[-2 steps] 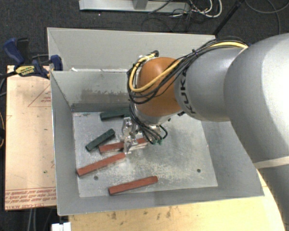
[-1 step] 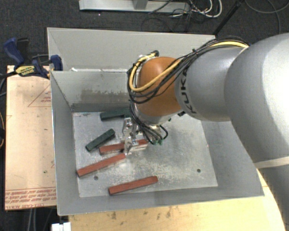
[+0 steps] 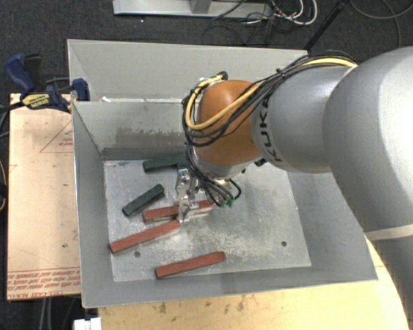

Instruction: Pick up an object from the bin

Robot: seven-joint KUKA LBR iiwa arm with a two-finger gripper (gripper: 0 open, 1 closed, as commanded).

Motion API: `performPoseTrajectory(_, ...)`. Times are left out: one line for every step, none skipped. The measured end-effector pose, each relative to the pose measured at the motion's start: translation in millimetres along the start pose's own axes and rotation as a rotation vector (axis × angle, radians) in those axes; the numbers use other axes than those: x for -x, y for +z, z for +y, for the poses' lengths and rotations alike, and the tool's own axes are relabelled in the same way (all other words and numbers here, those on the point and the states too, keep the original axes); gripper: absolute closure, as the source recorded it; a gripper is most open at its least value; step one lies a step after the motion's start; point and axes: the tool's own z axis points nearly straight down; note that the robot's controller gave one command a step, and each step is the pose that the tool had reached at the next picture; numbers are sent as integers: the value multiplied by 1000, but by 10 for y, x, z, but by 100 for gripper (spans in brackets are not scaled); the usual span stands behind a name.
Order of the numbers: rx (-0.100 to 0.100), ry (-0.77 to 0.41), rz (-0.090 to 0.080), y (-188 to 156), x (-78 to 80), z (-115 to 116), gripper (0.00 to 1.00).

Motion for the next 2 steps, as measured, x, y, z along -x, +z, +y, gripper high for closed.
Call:
performPoseTrajectory(0, 0, 8, -152, -12, 3, 100)
performPoseTrajectory(0, 0, 0, -325, 9, 5, 100)
